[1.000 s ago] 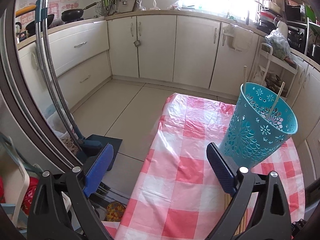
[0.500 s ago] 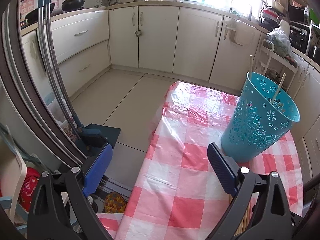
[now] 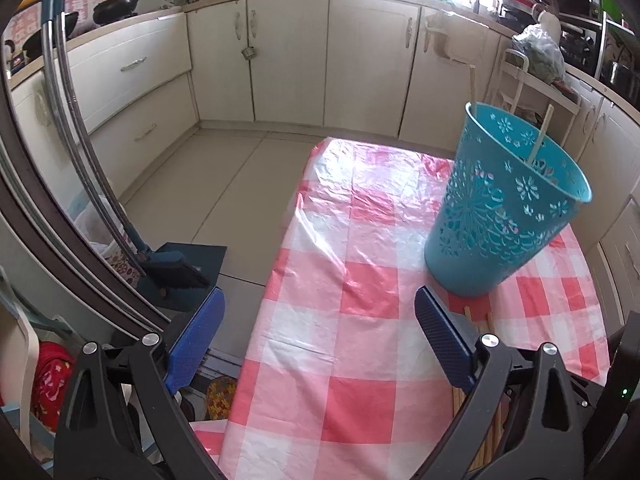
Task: Organize utensils
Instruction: 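Return the right gripper to the chopsticks and grasp one chopstick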
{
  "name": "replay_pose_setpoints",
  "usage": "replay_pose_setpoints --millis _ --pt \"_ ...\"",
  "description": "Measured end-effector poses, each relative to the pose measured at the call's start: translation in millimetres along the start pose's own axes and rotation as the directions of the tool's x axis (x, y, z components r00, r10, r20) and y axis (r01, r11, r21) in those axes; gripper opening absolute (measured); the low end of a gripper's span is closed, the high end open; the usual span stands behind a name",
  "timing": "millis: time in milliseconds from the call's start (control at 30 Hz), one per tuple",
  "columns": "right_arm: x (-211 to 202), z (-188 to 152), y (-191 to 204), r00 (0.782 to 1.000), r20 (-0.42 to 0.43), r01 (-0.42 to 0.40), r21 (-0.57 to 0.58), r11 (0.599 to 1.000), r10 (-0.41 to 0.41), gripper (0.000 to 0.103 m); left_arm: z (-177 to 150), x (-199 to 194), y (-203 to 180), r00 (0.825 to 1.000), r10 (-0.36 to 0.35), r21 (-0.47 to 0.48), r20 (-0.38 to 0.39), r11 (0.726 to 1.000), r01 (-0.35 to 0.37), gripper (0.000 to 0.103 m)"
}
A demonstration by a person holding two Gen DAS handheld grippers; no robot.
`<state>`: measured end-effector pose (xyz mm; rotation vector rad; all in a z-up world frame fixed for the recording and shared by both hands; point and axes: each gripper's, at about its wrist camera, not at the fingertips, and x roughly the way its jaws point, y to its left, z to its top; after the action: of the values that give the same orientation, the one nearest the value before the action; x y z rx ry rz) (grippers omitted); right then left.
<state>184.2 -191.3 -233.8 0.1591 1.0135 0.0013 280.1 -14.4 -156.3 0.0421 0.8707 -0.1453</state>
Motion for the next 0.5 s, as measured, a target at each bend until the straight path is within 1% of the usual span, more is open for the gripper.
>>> replay_pose_setpoints --millis 33,67,133,167,267,300,367,500 --pt "-0.2 0.0 0.3 1.0 -0.003 0.002 -0.012 1.0 -0.002 0.008 -4.1 4.6 -4.6 0.999 -0.018 0.015 -0.028 1.0 0.018 0.092" --pt "-0.9 -0.3 -0.7 1.0 -0.007 0.005 -0.025 1.0 -0.005 0.008 -7.5 8.4 -9.2 0.998 -0.033 0.03 -0.052 0.999 0.035 0.092" --pt "-3.2 -1.5 -4.0 1.0 -0.015 0.014 -0.047 0.999 -0.015 0.007 -19.2 20.0 -25.8 0.989 -0.076 0.081 -0.127 0.993 0.087 0.092" --pt "-5.5 -2.8 -7.6 1.0 -0.018 0.021 -0.052 0.998 -0.022 0.007 -26.3 26.3 -34.8 0.982 -0.09 0.105 -0.168 0.989 0.108 0.092" --pt "-13.6 -11.8 -23.4 0.999 -0.029 0.031 -0.042 0.999 -0.032 0.006 -42.8 38.4 -53.4 0.966 -0.103 0.145 -0.238 0.98 0.14 0.092" --pt "-17.3 -15.9 -29.5 0.999 -0.025 0.026 -0.032 0.999 -0.027 0.006 -47.2 41.4 -59.2 0.962 -0.101 0.161 -0.253 0.976 0.144 0.092" --pt "-23.4 -22.8 -38.7 1.0 -0.017 0.015 -0.012 1.0 -0.015 0.006 -52.3 44.1 -66.0 0.963 -0.081 0.184 -0.256 0.974 0.131 0.092" --pt "-26.7 -25.2 -48.0 1.0 -0.007 -0.021 0.033 0.999 0.021 0.006 -56.2 51.4 -71.0 0.959 -0.069 0.182 -0.276 0.976 0.122 0.092"
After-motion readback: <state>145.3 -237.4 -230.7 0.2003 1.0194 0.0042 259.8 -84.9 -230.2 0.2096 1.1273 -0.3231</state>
